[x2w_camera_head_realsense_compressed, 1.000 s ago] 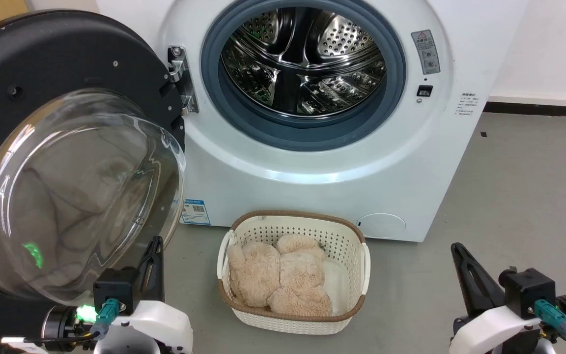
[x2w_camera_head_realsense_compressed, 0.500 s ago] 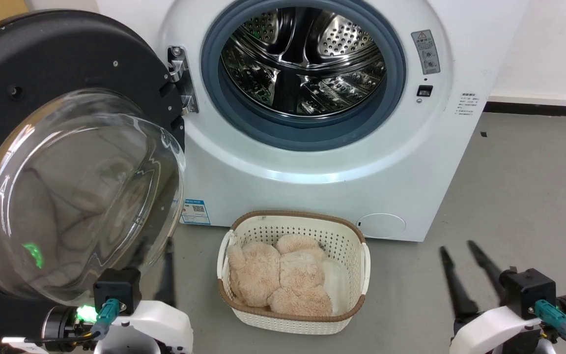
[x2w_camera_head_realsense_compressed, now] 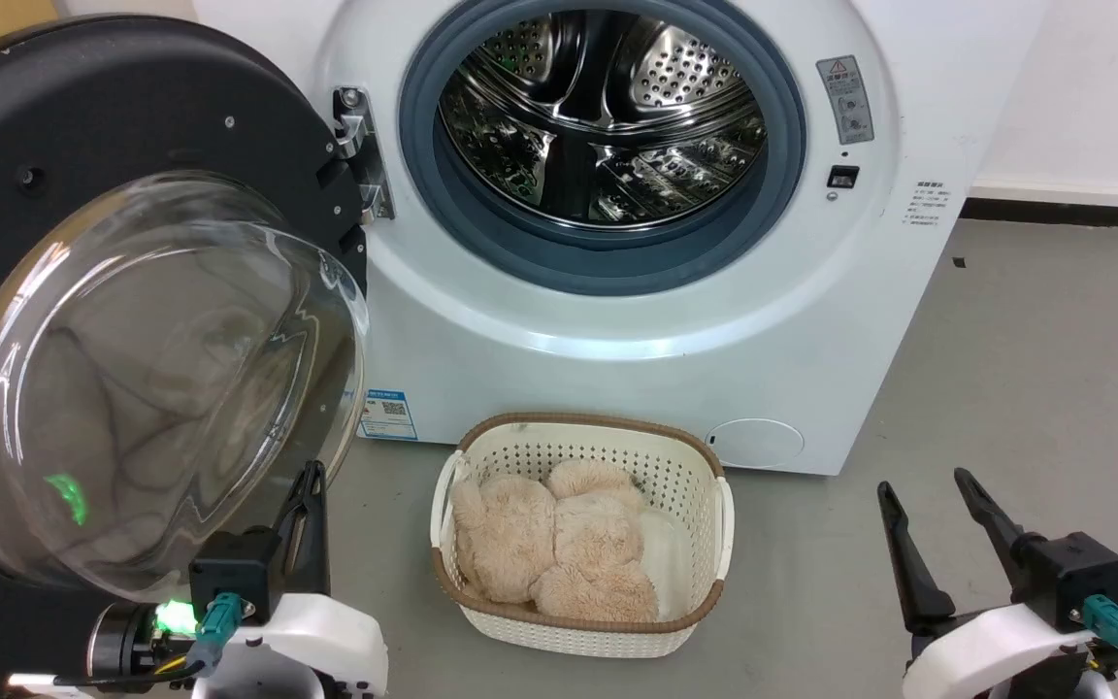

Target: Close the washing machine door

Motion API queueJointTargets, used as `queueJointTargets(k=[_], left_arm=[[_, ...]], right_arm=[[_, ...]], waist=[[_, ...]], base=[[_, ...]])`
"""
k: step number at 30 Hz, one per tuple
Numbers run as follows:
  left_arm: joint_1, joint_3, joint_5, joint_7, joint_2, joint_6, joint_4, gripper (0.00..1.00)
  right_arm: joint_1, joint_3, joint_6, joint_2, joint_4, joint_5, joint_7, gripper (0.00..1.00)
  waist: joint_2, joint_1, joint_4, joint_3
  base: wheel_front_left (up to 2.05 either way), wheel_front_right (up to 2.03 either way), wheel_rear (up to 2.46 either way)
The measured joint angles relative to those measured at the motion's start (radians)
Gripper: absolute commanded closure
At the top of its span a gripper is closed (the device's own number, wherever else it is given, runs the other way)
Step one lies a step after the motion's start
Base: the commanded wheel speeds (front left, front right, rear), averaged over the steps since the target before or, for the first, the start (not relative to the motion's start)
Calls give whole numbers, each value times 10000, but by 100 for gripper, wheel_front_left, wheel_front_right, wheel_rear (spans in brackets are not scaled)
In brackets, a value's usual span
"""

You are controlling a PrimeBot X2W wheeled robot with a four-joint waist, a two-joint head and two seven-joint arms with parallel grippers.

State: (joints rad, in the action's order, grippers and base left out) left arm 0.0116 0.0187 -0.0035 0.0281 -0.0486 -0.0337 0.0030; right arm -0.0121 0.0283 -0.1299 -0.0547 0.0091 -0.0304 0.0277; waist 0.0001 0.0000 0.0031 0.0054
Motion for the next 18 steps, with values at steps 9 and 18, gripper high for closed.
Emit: queueJointTargets(k=[9, 18], left_arm=[[135, 56, -21, 176, 0, -88, -378, 100], [359, -90, -428, 351, 0, -121, -1012, 100]], right_arm=[[0, 155, 0, 0, 48, -136, 184, 0], [4, 364, 0, 0, 67, -403, 364, 0]], waist=[[0, 0, 154, 52], [0, 0, 422, 123]], base=[[0, 0, 0], [0, 0, 0]])
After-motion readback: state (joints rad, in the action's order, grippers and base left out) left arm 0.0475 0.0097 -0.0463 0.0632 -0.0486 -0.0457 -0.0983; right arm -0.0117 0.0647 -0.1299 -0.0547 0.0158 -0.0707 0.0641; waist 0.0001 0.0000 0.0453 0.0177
